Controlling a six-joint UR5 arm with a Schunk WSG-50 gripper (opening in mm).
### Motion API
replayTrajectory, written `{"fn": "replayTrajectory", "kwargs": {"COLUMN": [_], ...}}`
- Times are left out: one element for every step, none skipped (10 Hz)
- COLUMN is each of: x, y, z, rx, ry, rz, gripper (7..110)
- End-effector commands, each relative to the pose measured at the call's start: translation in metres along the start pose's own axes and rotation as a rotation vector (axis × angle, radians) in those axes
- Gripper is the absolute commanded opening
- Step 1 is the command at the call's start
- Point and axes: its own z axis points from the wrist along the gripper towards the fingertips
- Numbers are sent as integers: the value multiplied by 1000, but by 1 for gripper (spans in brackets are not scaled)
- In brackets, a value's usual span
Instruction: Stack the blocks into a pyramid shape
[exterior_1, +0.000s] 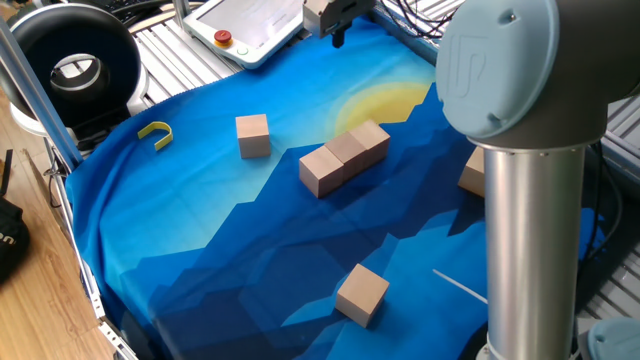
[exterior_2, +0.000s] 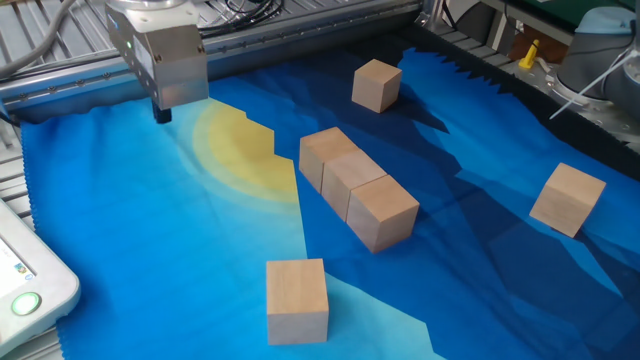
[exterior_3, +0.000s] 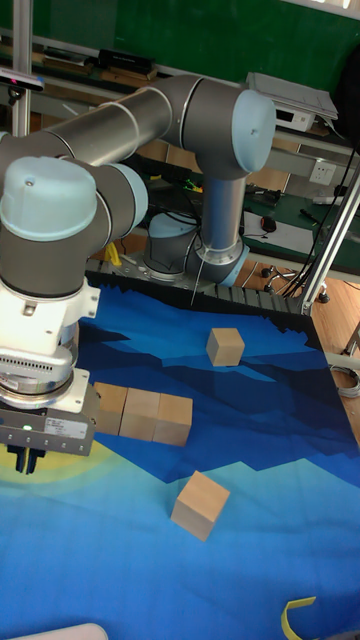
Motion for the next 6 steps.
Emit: {"fn": "replayTrajectory", "kwargs": {"x": [-3, -8, -8, -8, -7, -4], "y": [12, 22, 22, 23, 23, 23], "z": [-2, -2, -2, -2, -2, -4], "rx": [-54, -92, -93, -96, -96, -99], "ry": [-12, -30, -33, -33, -27, -20], "rz": [31, 20, 14, 15, 17, 16], "gripper": [7, 7, 7, 7, 7, 7]}}
